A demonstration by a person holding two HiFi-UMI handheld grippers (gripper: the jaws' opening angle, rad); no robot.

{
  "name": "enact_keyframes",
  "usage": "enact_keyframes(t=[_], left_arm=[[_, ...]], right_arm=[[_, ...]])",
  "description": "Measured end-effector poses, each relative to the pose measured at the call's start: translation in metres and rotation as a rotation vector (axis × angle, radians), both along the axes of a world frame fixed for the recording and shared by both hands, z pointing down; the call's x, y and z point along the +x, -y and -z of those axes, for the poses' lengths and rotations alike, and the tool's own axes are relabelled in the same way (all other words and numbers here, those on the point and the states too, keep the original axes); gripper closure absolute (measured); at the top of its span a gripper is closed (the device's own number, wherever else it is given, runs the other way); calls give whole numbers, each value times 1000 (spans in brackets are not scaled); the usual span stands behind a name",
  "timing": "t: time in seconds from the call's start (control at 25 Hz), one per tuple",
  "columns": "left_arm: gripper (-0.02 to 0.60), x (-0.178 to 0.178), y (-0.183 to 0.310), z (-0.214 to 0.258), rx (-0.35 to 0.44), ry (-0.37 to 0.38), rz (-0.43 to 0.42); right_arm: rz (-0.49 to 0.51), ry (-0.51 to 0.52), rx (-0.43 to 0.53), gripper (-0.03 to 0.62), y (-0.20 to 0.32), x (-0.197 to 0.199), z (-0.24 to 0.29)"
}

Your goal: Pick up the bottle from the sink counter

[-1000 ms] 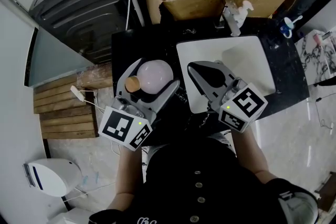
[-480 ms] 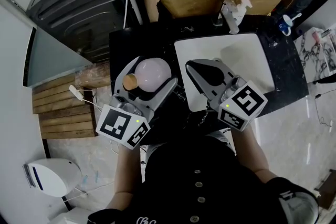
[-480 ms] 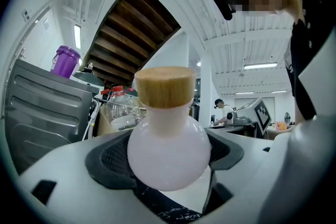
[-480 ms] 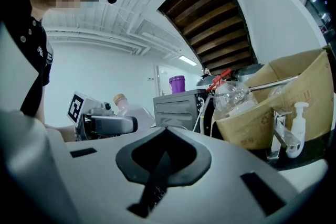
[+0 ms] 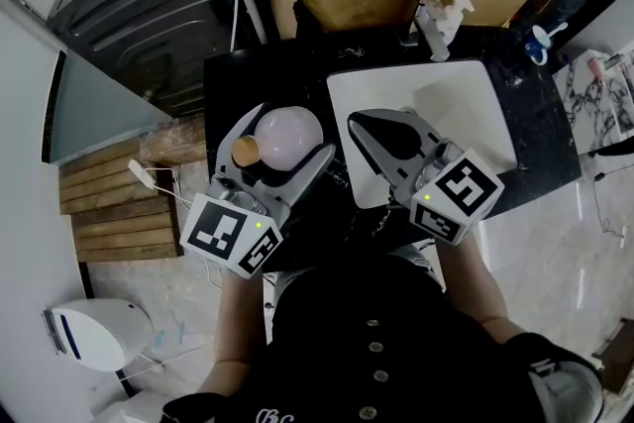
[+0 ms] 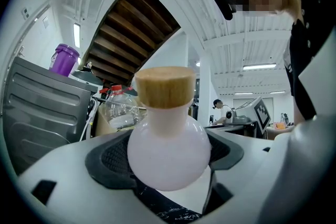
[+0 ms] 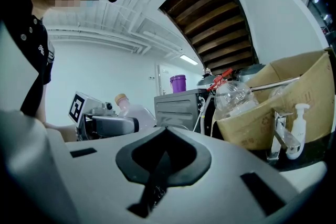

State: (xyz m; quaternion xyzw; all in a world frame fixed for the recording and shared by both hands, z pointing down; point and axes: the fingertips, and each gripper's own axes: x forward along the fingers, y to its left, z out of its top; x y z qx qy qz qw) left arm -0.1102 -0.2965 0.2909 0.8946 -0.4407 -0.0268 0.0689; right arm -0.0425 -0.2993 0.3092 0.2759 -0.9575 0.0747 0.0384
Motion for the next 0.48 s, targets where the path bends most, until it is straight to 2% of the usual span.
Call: enact_keyframes(t=[0.48], left_arm=[[187, 1, 0, -2, -6, 4, -6]], right_arm=[[21, 0, -4, 592, -2, -4, -3]])
